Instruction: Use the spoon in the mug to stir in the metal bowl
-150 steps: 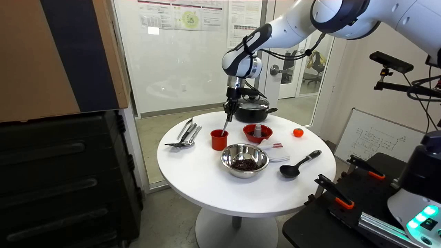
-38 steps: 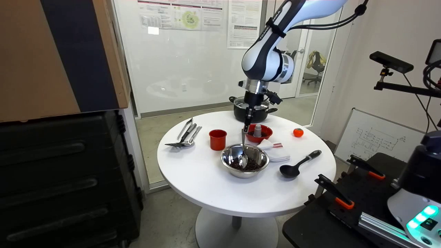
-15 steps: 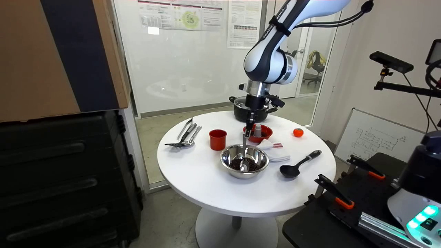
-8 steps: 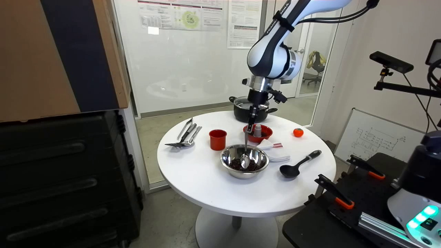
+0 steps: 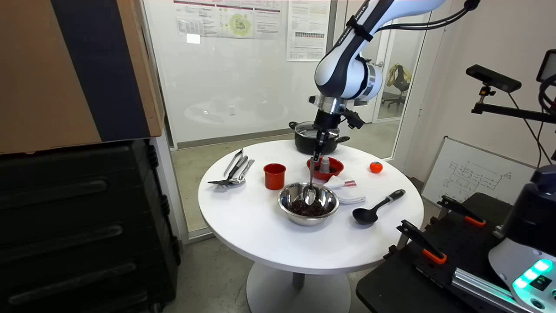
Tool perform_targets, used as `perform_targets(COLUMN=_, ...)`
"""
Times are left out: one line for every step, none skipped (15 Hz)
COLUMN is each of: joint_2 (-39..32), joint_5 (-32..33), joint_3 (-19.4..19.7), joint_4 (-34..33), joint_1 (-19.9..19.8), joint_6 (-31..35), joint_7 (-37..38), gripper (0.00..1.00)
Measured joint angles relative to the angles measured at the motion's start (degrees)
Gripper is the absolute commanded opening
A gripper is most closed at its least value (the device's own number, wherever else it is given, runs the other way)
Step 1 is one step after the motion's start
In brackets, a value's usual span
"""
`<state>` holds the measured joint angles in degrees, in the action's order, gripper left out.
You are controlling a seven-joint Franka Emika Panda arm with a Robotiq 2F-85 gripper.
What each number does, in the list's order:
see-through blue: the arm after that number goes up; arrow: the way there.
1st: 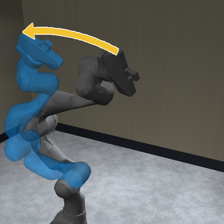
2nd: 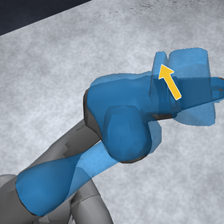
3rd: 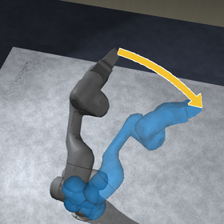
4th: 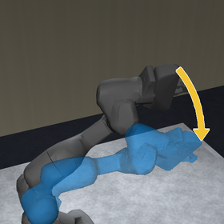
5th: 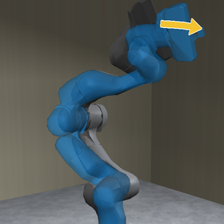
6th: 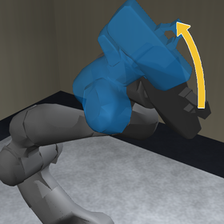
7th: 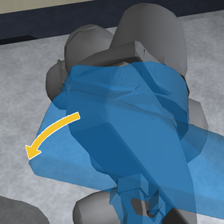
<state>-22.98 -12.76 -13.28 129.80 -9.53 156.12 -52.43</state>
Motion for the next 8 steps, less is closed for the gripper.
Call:
perform_targets(joint_2=-0.1, joint_5=0.0, joint_3=0.2, joint_4=0.0, joint_1=0.1, joint_6=1.0, joint_7=0.3, gripper=0.01)
perform_targets(joint_2=-0.2, joint_5=0.1, joint_3=0.3, joint_4=0.0, joint_1=0.3, joint_6=1.8, joint_7=0.7, gripper=0.01)
perform_targets(joint_2=-0.4, joint_5=0.1, joint_3=0.3, joint_4=-0.1, joint_1=0.4, joint_6=2.6, joint_7=1.0, gripper=0.01)
perform_targets(joint_2=-0.6, joint_5=0.1, joint_3=0.3, joint_4=-0.1, joint_1=0.6, joint_6=3.2, joint_7=1.4, gripper=0.01)
perform_targets(joint_2=-0.8, joint_5=0.2, joint_3=0.3, joint_4=-0.1, joint_1=0.9, joint_6=3.7, joint_7=1.7, gripper=0.01)
perform_targets(joint_2=-1.1, joint_5=0.3, joint_3=0.2, joint_4=-0.1, joint_1=1.2, joint_6=4.0, joint_7=2.0, gripper=0.01)
perform_targets(joint_2=-1.3, joint_5=0.4, joint_3=0.1, joint_4=-0.1, joint_1=1.6, joint_6=4.2, joint_7=2.2, gripper=0.01)
perform_targets(joint_2=-1.5, joint_5=0.5, joint_3=-0.1, joint_4=-0.1, joint_1=1.8, joint_6=4.3, joint_7=2.6, gripper=0.01)
